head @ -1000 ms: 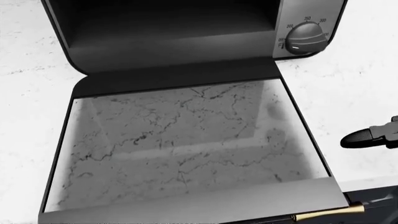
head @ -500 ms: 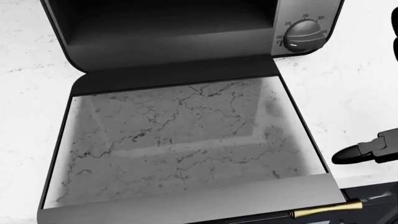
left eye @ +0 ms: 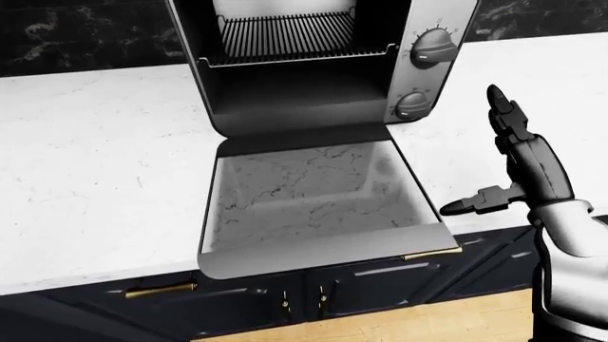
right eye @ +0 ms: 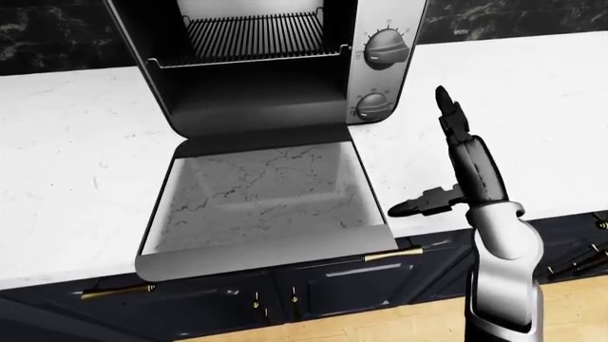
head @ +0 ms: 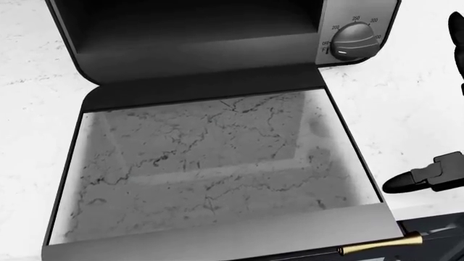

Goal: Close the toaster oven door.

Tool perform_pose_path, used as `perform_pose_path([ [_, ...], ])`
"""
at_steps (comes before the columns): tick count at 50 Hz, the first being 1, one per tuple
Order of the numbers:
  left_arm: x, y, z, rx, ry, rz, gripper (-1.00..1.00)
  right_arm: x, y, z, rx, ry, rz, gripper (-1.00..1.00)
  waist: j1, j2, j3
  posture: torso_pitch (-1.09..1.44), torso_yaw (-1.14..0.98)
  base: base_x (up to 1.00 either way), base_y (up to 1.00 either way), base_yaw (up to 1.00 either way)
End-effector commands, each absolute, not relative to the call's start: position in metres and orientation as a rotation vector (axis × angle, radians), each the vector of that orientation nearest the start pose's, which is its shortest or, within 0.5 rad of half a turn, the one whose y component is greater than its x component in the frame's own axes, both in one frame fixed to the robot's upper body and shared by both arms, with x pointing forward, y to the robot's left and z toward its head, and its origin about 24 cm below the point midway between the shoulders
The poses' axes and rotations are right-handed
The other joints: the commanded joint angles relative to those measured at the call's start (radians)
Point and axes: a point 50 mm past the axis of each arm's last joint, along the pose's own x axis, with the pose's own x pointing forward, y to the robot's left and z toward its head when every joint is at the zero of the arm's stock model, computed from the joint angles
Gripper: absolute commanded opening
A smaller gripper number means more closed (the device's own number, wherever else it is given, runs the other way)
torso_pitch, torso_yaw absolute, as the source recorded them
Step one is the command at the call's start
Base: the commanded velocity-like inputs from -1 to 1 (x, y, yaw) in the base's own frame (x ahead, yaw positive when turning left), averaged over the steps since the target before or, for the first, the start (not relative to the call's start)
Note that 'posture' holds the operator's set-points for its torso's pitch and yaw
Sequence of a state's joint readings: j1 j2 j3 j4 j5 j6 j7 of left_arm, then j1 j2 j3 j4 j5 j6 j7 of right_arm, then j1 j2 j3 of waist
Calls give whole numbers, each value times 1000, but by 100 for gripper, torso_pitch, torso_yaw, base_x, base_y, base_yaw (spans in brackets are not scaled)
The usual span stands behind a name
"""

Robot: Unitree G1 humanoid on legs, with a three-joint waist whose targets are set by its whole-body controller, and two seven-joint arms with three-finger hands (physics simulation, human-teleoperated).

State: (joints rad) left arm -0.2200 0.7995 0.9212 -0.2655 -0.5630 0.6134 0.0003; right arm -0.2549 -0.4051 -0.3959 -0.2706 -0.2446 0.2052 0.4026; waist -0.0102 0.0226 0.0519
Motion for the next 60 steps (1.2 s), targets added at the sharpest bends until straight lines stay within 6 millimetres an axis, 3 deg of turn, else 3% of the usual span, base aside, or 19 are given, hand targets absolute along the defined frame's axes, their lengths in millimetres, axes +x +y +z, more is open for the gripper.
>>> perform_pose_path([
  [1, 178, 382, 292, 124, -469, 572, 100, 263, -264, 205, -676, -323, -92, 100, 0, 4, -19, 0, 0, 0, 0, 0],
  [19, 178, 382, 292, 124, -470, 573, 100, 268, -271, 194, -696, -313, -124, 100, -1, 1, -19, 0, 0, 0, 0, 0],
  [31, 178, 383, 292, 121, -470, 575, 100, 266, -262, 198, -631, -312, -93, 100, 2, 0, -20, 0, 0, 0, 0, 0],
  [49, 177, 384, 294, 120, -472, 580, 100, 256, -228, 200, -621, -358, 6, 100, 1, 8, -23, 0, 0, 0, 0, 0],
  [60, 177, 384, 294, 120, -473, 581, 100, 244, -209, 223, -537, -432, 46, 100, -5, 15, -23, 0, 0, 0, 0, 0],
])
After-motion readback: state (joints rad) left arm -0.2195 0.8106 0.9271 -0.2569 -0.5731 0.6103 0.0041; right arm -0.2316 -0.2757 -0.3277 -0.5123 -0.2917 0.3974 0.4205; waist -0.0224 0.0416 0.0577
